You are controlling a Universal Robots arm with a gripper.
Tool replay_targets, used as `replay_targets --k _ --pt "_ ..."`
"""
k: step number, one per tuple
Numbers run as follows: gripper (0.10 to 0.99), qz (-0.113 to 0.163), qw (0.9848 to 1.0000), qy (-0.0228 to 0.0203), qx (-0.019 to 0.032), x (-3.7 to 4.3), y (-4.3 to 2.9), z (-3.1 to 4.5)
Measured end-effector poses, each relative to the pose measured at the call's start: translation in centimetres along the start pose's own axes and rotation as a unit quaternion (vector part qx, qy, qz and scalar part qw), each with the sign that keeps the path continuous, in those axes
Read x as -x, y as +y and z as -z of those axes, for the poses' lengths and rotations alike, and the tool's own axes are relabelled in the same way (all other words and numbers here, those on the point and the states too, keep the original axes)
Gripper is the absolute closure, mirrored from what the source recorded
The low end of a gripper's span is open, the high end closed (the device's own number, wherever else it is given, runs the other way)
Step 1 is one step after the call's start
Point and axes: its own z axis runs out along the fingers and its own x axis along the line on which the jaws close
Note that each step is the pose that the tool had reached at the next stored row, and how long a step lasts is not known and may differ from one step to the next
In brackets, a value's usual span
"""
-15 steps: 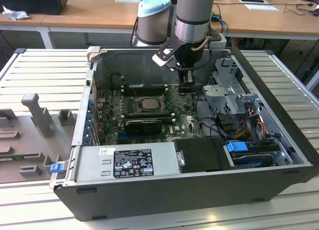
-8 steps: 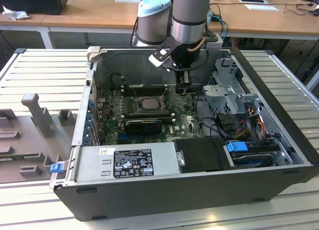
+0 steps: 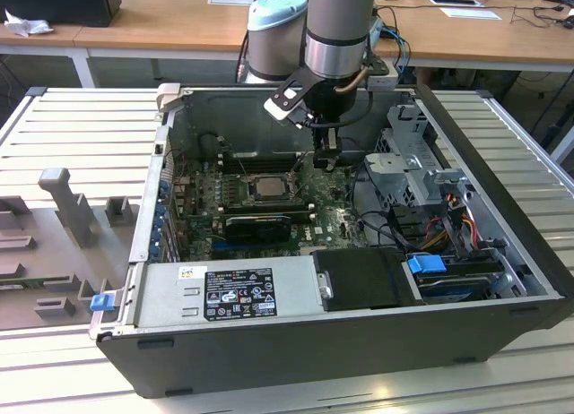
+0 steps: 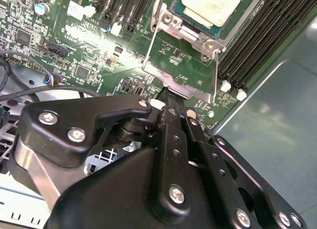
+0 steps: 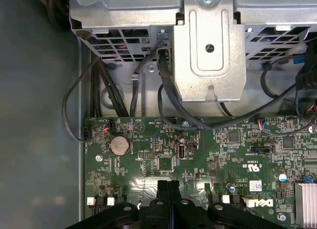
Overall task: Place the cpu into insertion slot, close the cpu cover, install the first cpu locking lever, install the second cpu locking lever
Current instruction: 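Close the cpu cover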
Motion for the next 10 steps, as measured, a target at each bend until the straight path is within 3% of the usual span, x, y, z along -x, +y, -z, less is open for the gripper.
replay_targets --k 10 --pt "0.98 0.0 1.0 0.0 0.0 0.01 -0.41 0.02"
